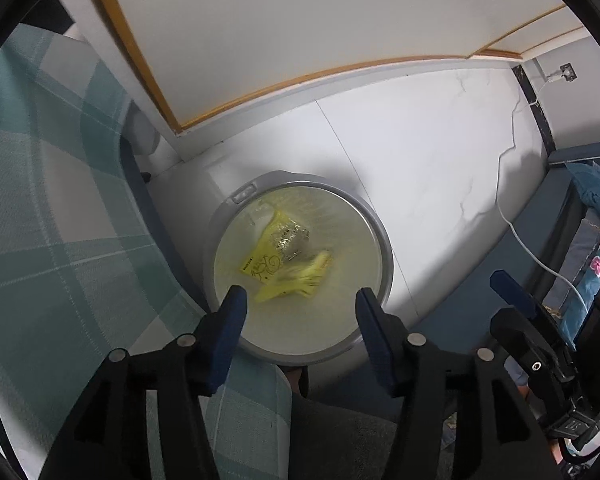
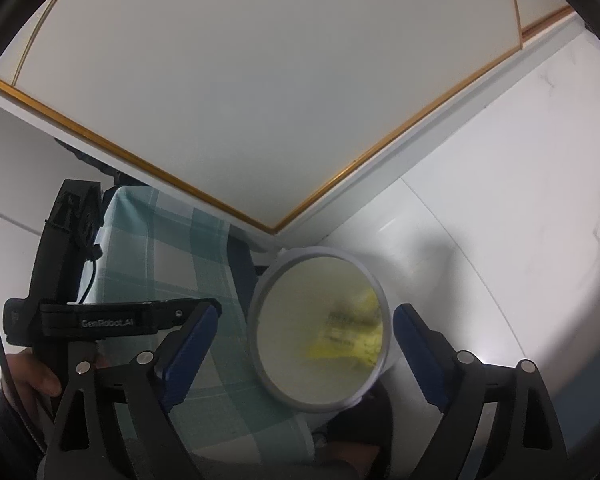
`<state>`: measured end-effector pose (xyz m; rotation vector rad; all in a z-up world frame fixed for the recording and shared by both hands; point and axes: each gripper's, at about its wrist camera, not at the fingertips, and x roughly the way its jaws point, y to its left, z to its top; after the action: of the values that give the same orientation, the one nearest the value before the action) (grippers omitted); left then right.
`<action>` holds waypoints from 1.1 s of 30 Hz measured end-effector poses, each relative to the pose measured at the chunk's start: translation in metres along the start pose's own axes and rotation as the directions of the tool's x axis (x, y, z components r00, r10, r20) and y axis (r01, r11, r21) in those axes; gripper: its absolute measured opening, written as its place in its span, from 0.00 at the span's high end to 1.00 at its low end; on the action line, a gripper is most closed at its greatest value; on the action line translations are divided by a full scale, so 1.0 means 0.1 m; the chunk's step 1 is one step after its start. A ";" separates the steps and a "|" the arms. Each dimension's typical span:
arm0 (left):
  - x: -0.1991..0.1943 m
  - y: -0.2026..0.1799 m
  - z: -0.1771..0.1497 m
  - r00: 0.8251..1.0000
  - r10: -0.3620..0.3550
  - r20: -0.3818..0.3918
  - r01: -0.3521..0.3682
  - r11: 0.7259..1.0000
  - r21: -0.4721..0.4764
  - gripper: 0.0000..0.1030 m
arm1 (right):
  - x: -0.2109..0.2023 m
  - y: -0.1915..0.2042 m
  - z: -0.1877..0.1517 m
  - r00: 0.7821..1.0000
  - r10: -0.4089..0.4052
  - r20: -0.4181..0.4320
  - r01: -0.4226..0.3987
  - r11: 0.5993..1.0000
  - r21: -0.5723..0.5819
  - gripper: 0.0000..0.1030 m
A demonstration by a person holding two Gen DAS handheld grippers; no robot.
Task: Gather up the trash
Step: 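Carry both held items over the white bin and open both grippers, then swing both tools back over the table toward the remaining trash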
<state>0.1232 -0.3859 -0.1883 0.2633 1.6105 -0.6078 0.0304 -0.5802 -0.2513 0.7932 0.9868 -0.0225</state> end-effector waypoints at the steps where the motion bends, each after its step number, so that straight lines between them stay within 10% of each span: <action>1: -0.01 0.00 0.00 1.000 -0.004 0.009 0.004 1.000 -0.001 0.49 | -0.02 0.01 0.00 1.000 -0.002 0.004 0.002 1.000 -0.004 0.11; 12: -0.58 0.10 -0.25 0.970 0.083 0.228 -0.075 0.996 -0.044 0.39 | -0.32 0.29 -0.01 0.997 -0.024 0.066 0.029 0.997 -0.068 0.05; 33: -1.91 0.73 -1.16 0.763 0.207 0.613 -0.098 0.974 -0.206 0.24 | -1.20 1.69 -0.26 0.957 0.108 0.269 -0.005 0.934 -0.358 0.00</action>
<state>0.0890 -0.2302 -0.0162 0.0512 0.9581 -0.3738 0.0029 -0.4805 -0.0696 0.4678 0.6664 0.0884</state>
